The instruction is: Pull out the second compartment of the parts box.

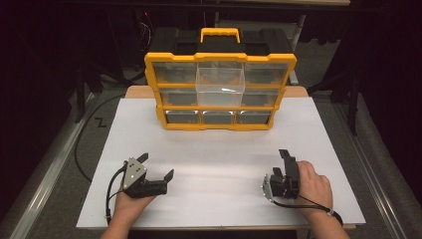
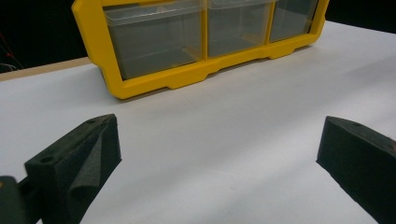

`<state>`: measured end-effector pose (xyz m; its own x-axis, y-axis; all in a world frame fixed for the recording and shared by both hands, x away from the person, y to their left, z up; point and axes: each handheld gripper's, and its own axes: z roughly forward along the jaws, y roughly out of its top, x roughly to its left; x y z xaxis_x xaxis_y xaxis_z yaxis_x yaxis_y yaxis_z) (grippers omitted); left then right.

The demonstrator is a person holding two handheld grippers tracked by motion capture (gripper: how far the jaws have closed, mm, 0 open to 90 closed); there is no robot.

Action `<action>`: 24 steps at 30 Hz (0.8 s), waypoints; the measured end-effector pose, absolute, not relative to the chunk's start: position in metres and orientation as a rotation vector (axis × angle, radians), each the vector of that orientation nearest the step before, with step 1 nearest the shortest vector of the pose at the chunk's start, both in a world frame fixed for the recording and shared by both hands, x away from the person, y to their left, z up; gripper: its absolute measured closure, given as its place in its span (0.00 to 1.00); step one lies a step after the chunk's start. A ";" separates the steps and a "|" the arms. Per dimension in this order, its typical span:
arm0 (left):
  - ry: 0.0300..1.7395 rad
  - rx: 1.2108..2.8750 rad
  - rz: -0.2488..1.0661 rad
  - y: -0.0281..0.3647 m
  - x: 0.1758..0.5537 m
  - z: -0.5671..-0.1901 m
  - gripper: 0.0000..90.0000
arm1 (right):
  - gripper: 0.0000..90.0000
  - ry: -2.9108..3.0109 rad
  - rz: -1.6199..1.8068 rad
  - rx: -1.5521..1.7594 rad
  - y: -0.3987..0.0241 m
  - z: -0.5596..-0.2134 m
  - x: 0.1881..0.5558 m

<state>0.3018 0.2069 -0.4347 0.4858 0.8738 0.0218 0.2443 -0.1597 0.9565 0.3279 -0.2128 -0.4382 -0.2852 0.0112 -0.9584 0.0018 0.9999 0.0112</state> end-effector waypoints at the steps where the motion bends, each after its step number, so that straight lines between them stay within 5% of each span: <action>1: 0.968 1.675 0.746 0.207 0.302 -0.435 0.00 | 0.11 1.863 -0.001 0.012 -0.214 -0.439 0.328; 4: 0.973 1.673 0.745 0.207 0.301 -0.435 0.00 | 0.01 1.879 -0.008 -0.004 -0.215 -0.440 0.328; 13: 0.983 1.675 0.760 0.207 0.302 -0.435 0.00 | 0.01 1.884 0.072 0.081 -0.217 -0.435 0.325; 24: 1.006 1.673 0.753 0.209 0.304 -0.435 0.00 | 0.01 1.920 0.479 0.620 -0.246 -0.430 0.341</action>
<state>0.3035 0.2085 -0.4348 0.4595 0.8880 0.0146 0.2640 -0.1523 0.9524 0.3406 -0.2457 -0.4305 -0.3498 0.6125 -0.7089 0.2082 0.7885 0.5787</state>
